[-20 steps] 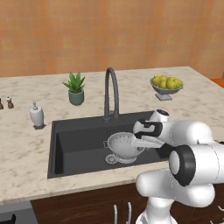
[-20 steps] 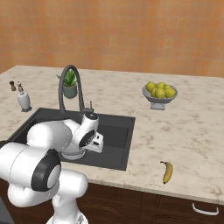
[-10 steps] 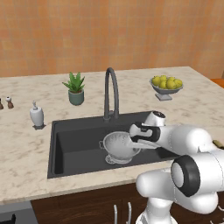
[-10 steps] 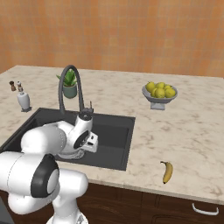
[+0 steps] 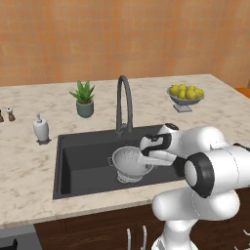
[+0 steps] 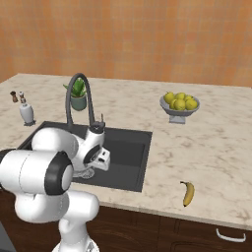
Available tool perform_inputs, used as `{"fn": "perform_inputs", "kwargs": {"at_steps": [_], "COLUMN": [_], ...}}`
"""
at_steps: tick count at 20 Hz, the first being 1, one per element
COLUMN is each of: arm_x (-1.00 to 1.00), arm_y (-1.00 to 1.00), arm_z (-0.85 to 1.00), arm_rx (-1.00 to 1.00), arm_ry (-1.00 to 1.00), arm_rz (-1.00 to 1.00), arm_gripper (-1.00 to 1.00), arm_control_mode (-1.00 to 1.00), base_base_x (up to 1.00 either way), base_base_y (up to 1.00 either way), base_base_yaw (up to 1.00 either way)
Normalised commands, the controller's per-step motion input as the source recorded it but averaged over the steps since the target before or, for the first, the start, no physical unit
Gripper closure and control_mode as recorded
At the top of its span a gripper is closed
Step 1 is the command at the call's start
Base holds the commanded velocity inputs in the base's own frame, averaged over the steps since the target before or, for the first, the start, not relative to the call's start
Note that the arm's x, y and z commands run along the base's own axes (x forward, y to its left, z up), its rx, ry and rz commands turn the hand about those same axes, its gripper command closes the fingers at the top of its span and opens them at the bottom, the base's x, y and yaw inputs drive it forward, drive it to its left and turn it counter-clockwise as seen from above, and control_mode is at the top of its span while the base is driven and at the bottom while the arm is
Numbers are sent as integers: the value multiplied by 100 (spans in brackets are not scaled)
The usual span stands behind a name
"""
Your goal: Put the colander in the sink, put the banana in the colander, and turn on the sink faucet and pour water over the colander.
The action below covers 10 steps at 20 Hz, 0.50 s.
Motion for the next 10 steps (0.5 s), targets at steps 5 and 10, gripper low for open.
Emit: {"fn": "perform_inputs", "kwargs": {"at_steps": [5,10], "arm_x": [3,0], "arm_y": [0,0], "arm_z": [0,-24], "arm_rx": [0,0], "arm_ry": [7,3], "arm_rz": [0,0], "arm_gripper": [100,100], "arm_control_mode": [-100,-100], "base_base_x": [0,0], "base_base_y": [0,0], "base_base_yaw": [0,0]}}
